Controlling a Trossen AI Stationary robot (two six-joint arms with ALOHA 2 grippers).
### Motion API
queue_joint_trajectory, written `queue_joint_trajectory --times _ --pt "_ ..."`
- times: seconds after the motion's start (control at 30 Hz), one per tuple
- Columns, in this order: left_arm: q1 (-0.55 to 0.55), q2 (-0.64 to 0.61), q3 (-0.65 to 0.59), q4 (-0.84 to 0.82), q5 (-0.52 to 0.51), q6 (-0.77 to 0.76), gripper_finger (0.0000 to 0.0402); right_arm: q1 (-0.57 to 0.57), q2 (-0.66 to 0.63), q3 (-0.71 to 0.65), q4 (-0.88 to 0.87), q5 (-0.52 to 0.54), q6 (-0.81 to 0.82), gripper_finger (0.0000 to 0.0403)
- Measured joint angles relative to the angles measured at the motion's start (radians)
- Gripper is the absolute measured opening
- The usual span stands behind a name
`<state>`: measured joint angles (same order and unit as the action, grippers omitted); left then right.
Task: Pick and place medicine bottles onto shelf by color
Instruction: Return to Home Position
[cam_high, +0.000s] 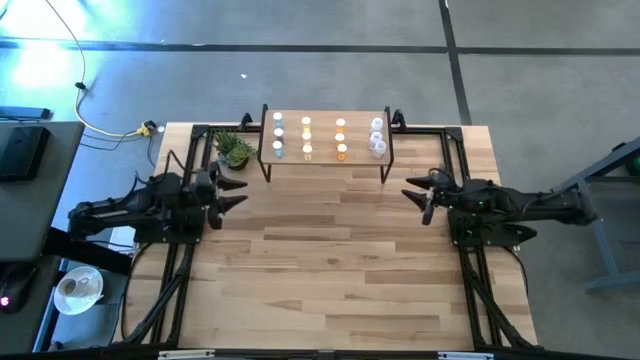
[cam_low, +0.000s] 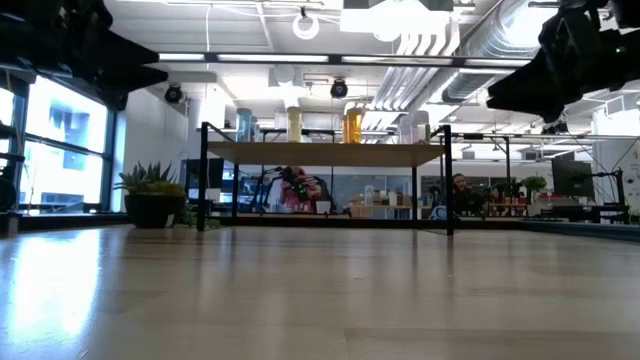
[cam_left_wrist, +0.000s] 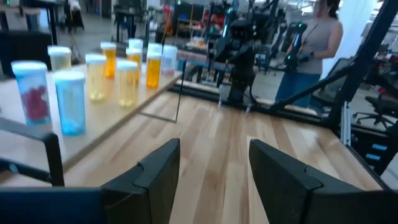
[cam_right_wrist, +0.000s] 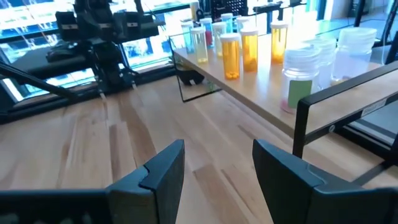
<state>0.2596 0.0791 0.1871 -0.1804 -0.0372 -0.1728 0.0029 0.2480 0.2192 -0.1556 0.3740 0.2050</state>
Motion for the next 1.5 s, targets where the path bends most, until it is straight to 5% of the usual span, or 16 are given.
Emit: queue_joint_trajectory --times 0.37,1.1,1.5 --pt "0.0 -0.074 -0.028 -0.038 0.065 0.019 0.0184 0.0 -0.131 -0.001 -0.096 -0.057 0.024 0.0181" --pt "0.0 -0.067 -0.171 0.204 0.186 0.038 0.0184 0.0 -0.13 -0.209 0.184 -0.297 -0.012 0.0181" --pt "0.0 -0.064 -0.171 0.206 0.176 0.052 0.0184 0.0 -0.131 -0.209 0.184 -0.301 0.051 0.0181"
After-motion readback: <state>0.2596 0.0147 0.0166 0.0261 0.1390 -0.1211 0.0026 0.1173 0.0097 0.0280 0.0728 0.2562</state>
